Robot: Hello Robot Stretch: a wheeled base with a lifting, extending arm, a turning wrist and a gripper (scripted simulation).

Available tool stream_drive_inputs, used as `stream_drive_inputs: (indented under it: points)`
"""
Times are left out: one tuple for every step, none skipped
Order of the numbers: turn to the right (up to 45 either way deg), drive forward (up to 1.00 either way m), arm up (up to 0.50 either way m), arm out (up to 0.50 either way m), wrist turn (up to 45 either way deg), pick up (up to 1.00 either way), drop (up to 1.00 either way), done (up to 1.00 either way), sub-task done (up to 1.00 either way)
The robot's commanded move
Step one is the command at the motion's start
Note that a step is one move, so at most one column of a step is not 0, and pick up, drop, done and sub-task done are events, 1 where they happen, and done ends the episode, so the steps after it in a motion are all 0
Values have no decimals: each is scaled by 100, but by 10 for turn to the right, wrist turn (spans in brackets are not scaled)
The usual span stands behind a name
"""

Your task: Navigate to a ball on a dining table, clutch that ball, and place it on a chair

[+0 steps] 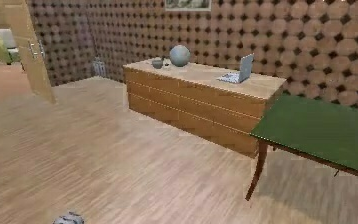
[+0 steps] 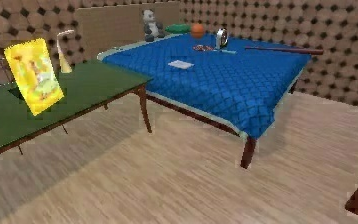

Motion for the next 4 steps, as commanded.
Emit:
stream_drive_inputs:
  points:
    - [-120, 0, 0, 0, 0, 0, 0, 0, 0]
    - [0, 85, 0, 0, 0, 0, 0, 0, 0]
    - [-240, 0, 0, 0, 0, 0, 0, 0, 0]
    - [0, 85, 0, 0, 0, 0, 0, 0, 0]
